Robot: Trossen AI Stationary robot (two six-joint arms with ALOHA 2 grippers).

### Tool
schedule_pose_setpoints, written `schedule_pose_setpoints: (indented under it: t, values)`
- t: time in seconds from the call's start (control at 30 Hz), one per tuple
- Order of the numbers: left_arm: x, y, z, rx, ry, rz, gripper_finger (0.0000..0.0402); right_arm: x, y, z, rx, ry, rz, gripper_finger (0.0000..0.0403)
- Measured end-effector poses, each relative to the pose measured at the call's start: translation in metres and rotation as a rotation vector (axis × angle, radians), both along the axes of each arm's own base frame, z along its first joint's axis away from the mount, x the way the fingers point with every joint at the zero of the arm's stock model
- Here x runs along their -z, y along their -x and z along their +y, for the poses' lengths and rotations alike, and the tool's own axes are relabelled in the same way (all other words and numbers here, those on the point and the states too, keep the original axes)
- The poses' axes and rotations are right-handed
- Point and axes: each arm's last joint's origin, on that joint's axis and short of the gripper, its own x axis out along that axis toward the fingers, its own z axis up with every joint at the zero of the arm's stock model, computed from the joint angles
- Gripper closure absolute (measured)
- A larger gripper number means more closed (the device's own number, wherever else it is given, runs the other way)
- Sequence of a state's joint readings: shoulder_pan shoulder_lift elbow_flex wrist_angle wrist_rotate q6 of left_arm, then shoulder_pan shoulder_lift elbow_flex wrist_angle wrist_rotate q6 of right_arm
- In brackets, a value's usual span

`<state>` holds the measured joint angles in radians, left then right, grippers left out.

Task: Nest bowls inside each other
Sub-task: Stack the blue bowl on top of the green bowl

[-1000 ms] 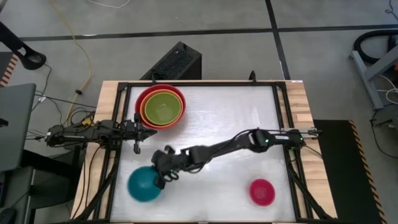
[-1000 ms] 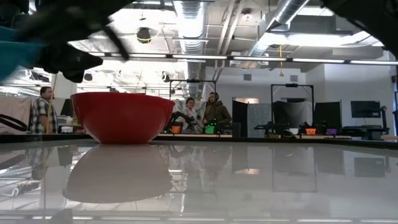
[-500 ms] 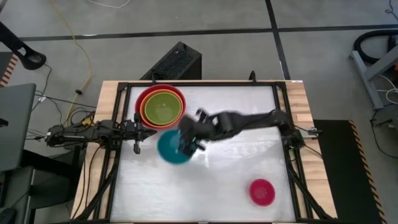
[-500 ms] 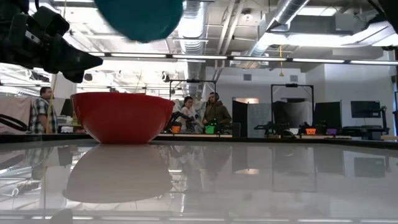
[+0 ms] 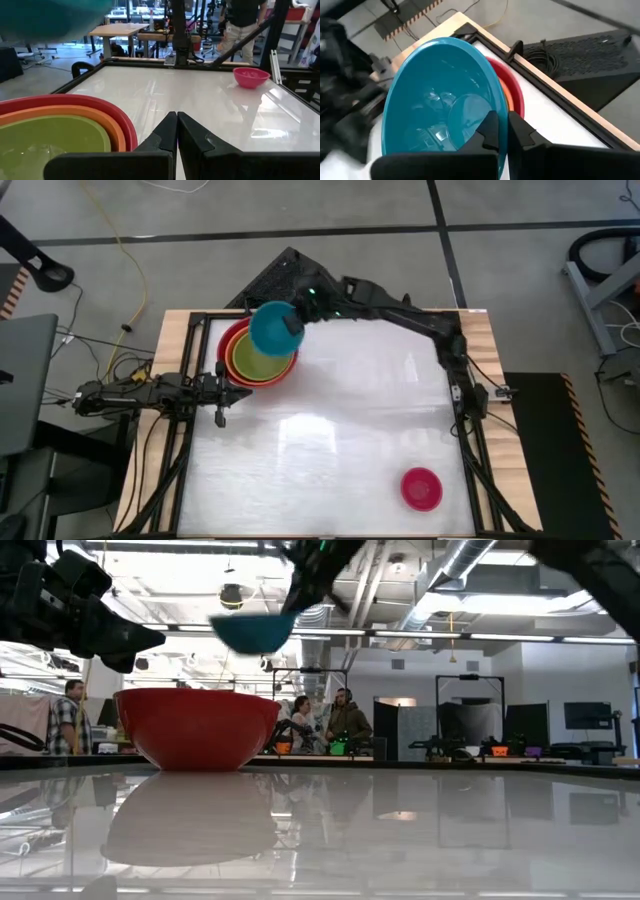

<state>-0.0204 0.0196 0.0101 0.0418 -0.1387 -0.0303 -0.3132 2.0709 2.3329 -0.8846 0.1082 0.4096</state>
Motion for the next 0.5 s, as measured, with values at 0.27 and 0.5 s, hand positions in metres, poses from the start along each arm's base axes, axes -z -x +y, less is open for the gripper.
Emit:
schedule_pose_setpoints:
  t: [0.27, 0.5]
  values:
    - [0.000, 0.000, 0.000, 0.000, 0.000, 0.000, 0.0401, 0.065, -0.042, -0.053, 0.012, -0.116, -0.075, 0.0387]
    - [0.000, 0.000, 0.000, -0.001, 0.000, -0.001, 0.0401, 0.106, -0.063, -0.060, -0.032, -0.180, -0.050, 0.0387]
